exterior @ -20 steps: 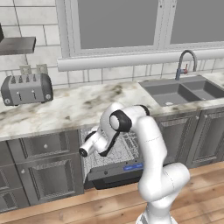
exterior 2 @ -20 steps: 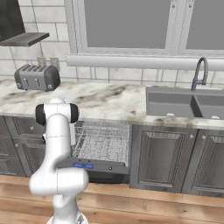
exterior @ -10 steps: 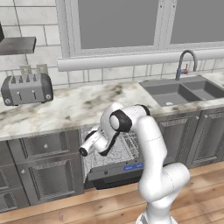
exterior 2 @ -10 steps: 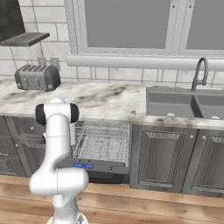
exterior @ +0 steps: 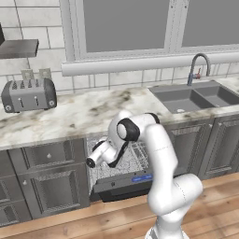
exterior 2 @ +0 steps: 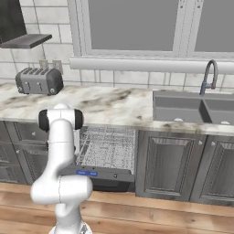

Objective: Open the dishwasher door and pull out the top rack.

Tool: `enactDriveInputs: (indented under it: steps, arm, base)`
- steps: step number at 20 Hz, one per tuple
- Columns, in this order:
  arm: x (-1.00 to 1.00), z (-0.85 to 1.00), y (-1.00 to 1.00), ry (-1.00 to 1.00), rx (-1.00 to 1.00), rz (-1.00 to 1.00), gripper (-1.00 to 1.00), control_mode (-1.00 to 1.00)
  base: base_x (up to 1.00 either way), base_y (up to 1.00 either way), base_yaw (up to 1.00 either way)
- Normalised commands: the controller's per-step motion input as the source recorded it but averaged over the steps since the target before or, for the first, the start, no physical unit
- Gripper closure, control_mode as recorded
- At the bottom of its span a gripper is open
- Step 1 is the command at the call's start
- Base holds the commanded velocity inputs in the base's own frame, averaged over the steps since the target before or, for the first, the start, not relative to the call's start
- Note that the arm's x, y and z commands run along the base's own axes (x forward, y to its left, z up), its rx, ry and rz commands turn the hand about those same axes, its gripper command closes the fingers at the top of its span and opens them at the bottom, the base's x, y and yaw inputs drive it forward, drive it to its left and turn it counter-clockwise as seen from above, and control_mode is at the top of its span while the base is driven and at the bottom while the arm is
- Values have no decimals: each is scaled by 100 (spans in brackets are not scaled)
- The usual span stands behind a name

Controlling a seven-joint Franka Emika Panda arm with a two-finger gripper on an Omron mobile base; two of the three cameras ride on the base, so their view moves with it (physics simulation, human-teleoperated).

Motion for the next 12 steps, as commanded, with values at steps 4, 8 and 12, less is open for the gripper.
enactDriveInputs:
  steps: [4,8,12]
  arm:
    - [-2,-52,-25,0,-6,1,-100,-100]
    - [5,-13,-8,0,-1,2,-100,-100]
    - [14,0,0,0,0,3,-100,-100]
  base:
    - [0,0,0]
    - [0,0,0]
    - [0,0,0]
